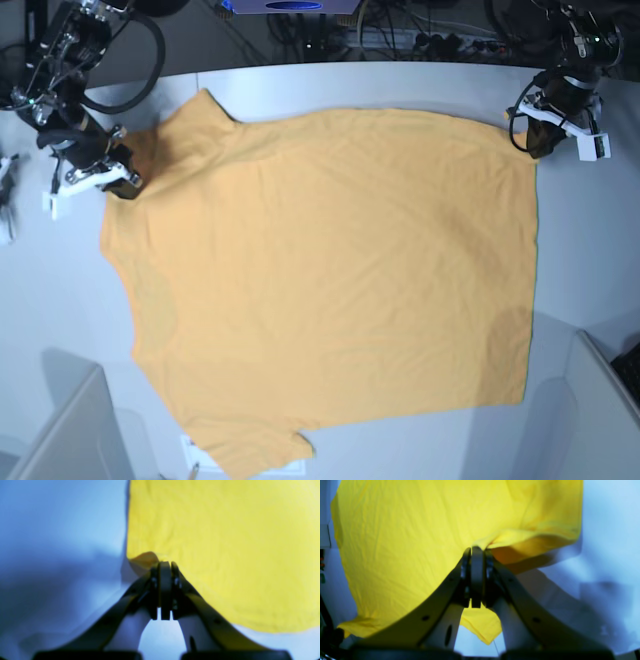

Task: Fold the T-shirt properly
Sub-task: 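Lift the shirt's collar edge with both grippers, stretching it taut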

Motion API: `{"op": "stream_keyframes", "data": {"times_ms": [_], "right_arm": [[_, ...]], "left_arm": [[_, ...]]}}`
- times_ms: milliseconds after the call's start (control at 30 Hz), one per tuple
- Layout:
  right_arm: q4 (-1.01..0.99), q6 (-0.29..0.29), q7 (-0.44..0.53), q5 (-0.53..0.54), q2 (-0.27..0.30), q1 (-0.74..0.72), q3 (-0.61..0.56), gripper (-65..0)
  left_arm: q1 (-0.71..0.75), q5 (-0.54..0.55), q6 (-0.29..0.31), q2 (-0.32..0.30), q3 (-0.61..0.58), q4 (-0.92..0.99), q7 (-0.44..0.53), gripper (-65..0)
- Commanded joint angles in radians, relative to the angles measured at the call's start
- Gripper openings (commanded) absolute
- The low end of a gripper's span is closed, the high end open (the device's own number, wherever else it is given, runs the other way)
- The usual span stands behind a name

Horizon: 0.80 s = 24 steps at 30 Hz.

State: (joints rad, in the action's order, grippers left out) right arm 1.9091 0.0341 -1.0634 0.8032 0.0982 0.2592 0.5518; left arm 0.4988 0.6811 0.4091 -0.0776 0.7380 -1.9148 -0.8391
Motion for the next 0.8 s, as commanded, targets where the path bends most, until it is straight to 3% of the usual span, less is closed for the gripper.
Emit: {"op": "stream_keyframes", "data": {"times_ms": [0,133,433,633,767], "right_arm": [[0.014,0.002,0.018,0.012,0.011,-0.024,0.003,-65.0],[-0.018,0.0,0.005,0.012,0.015,-0.09,0.001,-65.0],[-0.214,0.0,-0.044,0.011,0.019,-0.262,0.001,-65.0],[-0.351,0.0,-0.038,0.009,0.034,-0.374,-0.002,-65.0],[-0.449,0.0,0.022,0.005,0.076,-0.427,-0.12,-65.0]], "left_arm": [[-0.015,0.015,0.0,-0.011,0.001,-0.018,0.022,-65.0],[-0.055,0.015,-0.04,-0.012,0.001,-0.016,0.022,-65.0],[-0.125,0.016,-0.137,-0.081,-0.087,-0.002,0.022,-65.0],[-0.187,0.016,-0.137,-0.083,-0.093,0.102,0.022,-65.0],[-0.216,0.015,-0.137,-0.09,-0.093,0.154,0.022,-65.0]]}}
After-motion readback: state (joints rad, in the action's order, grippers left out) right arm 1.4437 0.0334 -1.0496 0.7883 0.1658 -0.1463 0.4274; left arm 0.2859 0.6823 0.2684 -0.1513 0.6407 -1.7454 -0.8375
